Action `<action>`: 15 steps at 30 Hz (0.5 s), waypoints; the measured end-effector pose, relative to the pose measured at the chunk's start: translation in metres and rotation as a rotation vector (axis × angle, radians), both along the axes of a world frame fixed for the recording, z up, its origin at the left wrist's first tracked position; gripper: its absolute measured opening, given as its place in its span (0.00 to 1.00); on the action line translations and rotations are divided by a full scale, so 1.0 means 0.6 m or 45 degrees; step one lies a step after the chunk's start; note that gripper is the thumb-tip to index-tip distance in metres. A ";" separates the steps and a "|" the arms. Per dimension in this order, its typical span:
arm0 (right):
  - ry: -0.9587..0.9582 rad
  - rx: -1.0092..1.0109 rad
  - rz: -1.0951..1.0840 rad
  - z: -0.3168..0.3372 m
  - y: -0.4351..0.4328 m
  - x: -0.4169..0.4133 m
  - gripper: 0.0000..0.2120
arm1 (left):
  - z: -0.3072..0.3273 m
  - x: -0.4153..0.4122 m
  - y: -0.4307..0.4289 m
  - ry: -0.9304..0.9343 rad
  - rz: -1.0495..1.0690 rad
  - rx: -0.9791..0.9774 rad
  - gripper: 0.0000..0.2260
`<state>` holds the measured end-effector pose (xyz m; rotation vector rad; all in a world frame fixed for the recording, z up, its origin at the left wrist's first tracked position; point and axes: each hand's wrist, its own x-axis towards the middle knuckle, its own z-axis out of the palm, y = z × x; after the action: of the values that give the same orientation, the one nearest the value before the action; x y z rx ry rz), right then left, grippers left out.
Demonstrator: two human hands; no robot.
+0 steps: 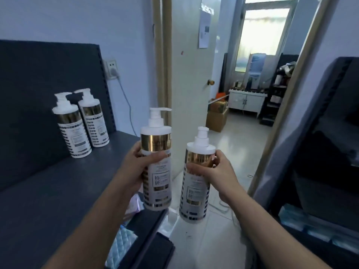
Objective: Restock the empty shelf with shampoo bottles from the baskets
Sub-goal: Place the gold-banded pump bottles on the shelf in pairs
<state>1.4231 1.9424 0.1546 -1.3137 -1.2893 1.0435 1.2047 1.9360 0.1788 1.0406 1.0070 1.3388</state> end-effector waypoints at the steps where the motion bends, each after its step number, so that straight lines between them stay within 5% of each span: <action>1: 0.012 0.011 0.044 0.008 0.015 -0.015 0.30 | 0.004 -0.014 0.006 -0.006 0.037 0.014 0.26; 6: 0.008 0.081 0.273 0.042 0.092 -0.075 0.29 | 0.021 -0.066 0.038 -0.007 0.173 0.049 0.31; 15: -0.023 0.154 0.613 0.067 0.248 -0.154 0.34 | 0.014 -0.116 0.108 -0.067 0.562 0.107 0.24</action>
<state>1.3306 2.0913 0.1950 -0.9415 -1.7032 1.2566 1.1353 2.0008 0.1874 0.8667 1.1936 1.7693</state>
